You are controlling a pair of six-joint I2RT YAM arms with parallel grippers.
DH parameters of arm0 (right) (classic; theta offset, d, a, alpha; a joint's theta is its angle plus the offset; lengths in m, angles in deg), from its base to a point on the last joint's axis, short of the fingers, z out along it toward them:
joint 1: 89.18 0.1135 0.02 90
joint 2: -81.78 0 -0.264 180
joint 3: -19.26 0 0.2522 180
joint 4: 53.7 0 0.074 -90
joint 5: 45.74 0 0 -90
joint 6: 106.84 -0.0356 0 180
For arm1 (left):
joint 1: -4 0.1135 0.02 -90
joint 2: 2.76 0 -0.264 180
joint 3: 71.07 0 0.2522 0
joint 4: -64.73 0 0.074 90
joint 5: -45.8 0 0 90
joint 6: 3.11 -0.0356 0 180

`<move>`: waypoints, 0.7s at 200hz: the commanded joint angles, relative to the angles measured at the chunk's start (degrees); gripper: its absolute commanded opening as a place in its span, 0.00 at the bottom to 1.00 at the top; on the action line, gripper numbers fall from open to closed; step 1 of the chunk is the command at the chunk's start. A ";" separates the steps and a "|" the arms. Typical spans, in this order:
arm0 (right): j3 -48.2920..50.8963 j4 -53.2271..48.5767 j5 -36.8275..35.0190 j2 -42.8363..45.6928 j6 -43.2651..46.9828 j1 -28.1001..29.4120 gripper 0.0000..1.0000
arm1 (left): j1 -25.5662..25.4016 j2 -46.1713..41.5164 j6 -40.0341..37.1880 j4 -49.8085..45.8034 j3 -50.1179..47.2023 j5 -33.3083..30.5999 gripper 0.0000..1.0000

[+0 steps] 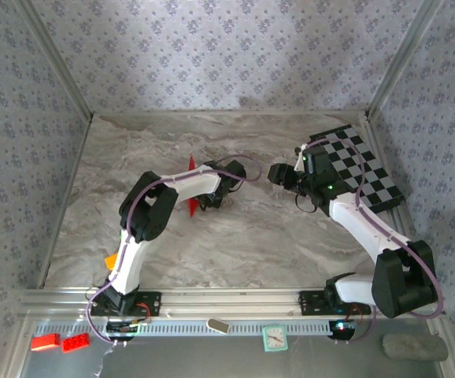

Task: Fold a paper plane with a square sheet of paper (pick it up from the middle)
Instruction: Turn over the paper at the center of the table.

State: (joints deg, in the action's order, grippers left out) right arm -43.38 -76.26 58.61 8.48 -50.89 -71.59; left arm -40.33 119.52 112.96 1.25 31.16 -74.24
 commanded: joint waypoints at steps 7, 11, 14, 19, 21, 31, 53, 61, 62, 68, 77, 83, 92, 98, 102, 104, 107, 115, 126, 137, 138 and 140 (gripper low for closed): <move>-0.58 0.34 0.68 -1.03 -1.19 -0.48 0.61 | -0.74 -3.85 5.05 1.75 -0.99 10.81 0.30; -0.53 0.39 0.78 -1.06 -1.27 -0.46 0.61 | -0.76 -4.12 5.34 1.88 -1.09 11.50 0.30; -0.51 0.36 0.75 -1.13 -1.27 -0.45 0.61 | -0.82 -4.24 5.59 2.03 -1.15 11.83 0.31; -0.43 0.45 0.76 -1.14 -1.32 -0.47 0.61 | -0.88 -4.60 6.10 2.08 -1.26 12.16 0.32; -0.42 0.49 0.79 -1.10 -1.43 -0.47 0.61 | -0.89 -4.62 6.30 2.21 -1.27 12.28 0.33; -0.19 0.67 0.77 -1.01 -1.55 -0.50 0.61 | -1.13 -5.26 6.98 2.38 -1.45 13.13 0.34; 0.46 1.17 0.62 -0.90 -2.21 -0.50 0.60 | -1.86 -6.13 7.87 2.52 -1.52 13.91 0.38; 0.63 1.25 0.53 -0.73 -2.95 -0.52 0.61 | -2.13 -6.26 8.14 2.46 -1.56 13.94 0.39; 0.67 1.24 0.56 -0.72 -2.96 -0.48 0.61 | -2.10 -6.30 8.22 2.45 -1.55 13.90 0.39; 0.77 1.28 0.50 -0.70 -3.09 -0.47 0.61 | -2.21 -6.39 8.38 2.44 -1.62 13.91 0.40; 0.81 1.24 0.37 -0.58 -3.14 -0.57 0.61 | -2.45 -6.43 8.74 2.35 -1.45 13.87 0.40; 0.86 1.16 0.34 -0.45 -3.22 -0.59 0.61 | -2.56 -6.44 8.99 2.47 -1.52 13.78 0.40; 0.97 1.15 0.25 -0.32 -3.19 -0.56 0.61 | -2.76 -6.30 9.08 2.69 -1.56 13.87 0.40; 0.98 1.17 0.17 -0.27 -3.22 -0.61 0.61 | -2.81 -5.95 9.17 2.61 -1.43 13.87 0.40; 1.06 1.10 0.15 -0.18 -3.22 -0.63 0.61 | -2.81 -5.75 9.18 2.54 -1.37 13.88 0.40; 1.07 1.07 0.02 -0.14 -3.22 -0.62 0.61 | -2.83 -5.61 9.16 2.52 -1.32 13.87 0.39; 1.13 1.06 -0.01 -0.10 -3.22 -0.68 0.61 | -2.78 -5.38 9.18 2.52 -1.28 13.87 0.39; 1.23 1.10 -0.01 0.00 -3.30 -0.74 0.61 | -2.92 -4.88 9.05 2.24 -1.04 13.55 0.39; 1.19 0.90 0.11 0.20 -3.18 -0.92 0.60 | -2.94 -4.26 9.03 1.41 -0.35 13.00 0.38; 1.41 0.80 0.02 0.34 -3.22 -1.00 0.61 | -2.97 -4.16 8.85 1.28 -0.05 13.45 0.37; 1.37 0.80 0.00 0.39 -3.22 -0.98 0.61 | -3.00 -4.20 8.84 1.28 -0.01 13.53 0.37; 1.43 0.80 -0.02 0.42 -3.18 -1.06 0.61 | -3.07 -4.27 8.83 1.29 0.03 13.67 0.37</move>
State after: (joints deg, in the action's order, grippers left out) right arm -42.51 -75.43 58.61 7.85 -53.44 -72.03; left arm -43.00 115.22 121.07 4.40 30.17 -61.30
